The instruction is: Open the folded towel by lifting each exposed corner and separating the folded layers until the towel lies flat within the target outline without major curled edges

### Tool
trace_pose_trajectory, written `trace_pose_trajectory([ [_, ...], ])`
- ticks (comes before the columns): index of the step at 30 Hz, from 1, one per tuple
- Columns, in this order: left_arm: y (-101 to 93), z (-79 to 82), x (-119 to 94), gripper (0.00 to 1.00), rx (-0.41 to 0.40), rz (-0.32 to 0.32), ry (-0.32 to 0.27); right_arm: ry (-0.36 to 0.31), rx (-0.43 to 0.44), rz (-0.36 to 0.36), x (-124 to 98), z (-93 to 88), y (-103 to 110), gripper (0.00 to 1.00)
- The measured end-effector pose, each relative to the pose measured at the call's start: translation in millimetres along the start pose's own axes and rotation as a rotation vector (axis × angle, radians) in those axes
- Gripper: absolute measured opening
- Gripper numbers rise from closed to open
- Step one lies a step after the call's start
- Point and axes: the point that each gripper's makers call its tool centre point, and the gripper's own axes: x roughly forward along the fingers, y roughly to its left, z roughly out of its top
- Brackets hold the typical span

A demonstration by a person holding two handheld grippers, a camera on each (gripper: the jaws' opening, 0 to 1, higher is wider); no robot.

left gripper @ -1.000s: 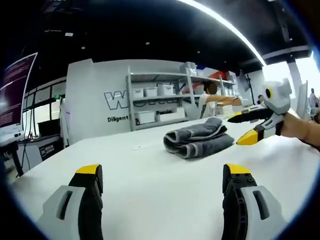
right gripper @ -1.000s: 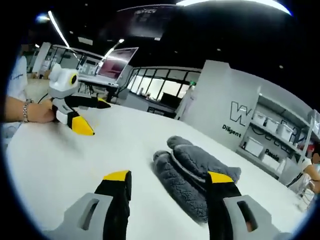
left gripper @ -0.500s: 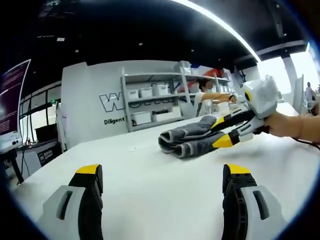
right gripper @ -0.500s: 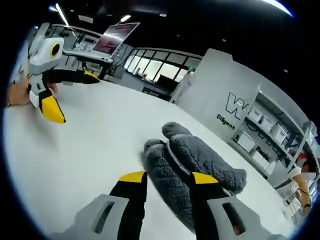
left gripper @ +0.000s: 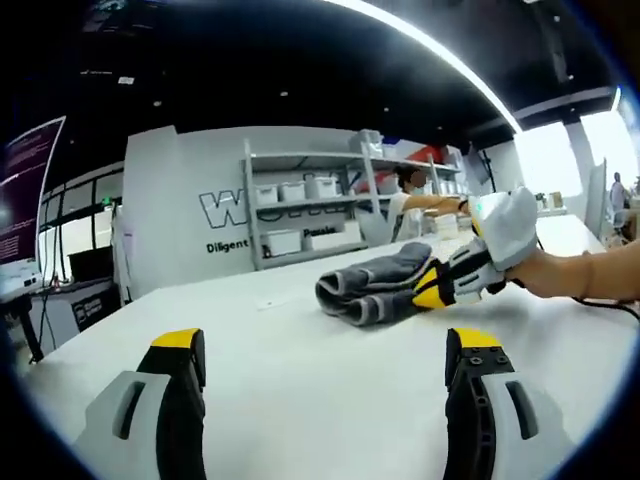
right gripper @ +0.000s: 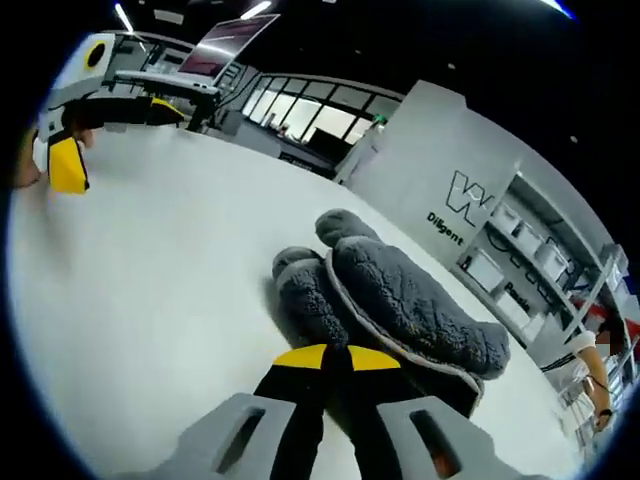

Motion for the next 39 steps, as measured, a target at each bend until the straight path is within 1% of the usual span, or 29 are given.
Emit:
trace_pose_trajectory([
  [6, -0.6, -0.4, 1, 0.99, 0.0, 0.003, 0.002, -0.006, -0.009, 0.01, 9, 2.3, -9, 0.0],
  [11, -0.2, 2.3, 0, 0.99, -0.024, -0.003, -0.012, -0.01, -0.006, 0.025, 6, 2.0, -10, 0.0],
  [14, 0.6, 3.4, 1, 0.99, -0.036, -0.002, -0.019, -0.013, -0.007, 0.036, 2, 1.7, -6, 0.0],
  [16, -0.2, 3.7, 1, 0.99, -0.042, -0.006, -0.022, -0.014, -0.023, 0.045, -9, 1.6, 1, 0.0],
  [20, -1.6, 4.1, 1, 0.99, -0.04, -0.005, -0.025, -0.029, -0.075, 0.051, -23, 4.8, 12, 0.0],
  [23, -2.3, 3.6, 0, 0.99, -0.041, -0.004, -0.024, -0.029, -0.095, 0.065, -18, 5.5, 10, 0.0],
  [24, -2.6, 3.2, 0, 0.99, -0.042, -0.005, -0.022, -0.03, -0.092, 0.069, -17, 6.3, 9, 0.0],
  [26, -3.2, 3.3, -1, 0.99, -0.041, -0.005, -0.022, -0.029, -0.051, 0.067, -24, 6.1, 14, 0.0],
  [27, -3.3, 3.5, -1, 0.99, -0.038, -0.005, -0.023, -0.031, -0.042, 0.061, -26, 7.4, 13, 0.0],
  [31, -3.4, 2.6, -2, 0.99, -0.035, -0.005, -0.018, -0.035, -0.045, 0.07, -31, 9.2, 19, 0.0],
  [35, -3.8, 2.7, -3, 0.99, -0.042, -0.007, -0.019, -0.027, 0.014, 0.075, -42, 9.7, 23, 0.0],
  [36, -3.7, 2.4, -3, 0.99, -0.045, -0.007, -0.017, -0.04, 0.016, 0.078, -48, 13.7, 23, 0.0],
  [39, -5.0, 3.2, -5, 0.99, -0.052, -0.014, -0.021, -0.059, 0.027, 0.083, -55, 17.8, 24, 0.0],
])
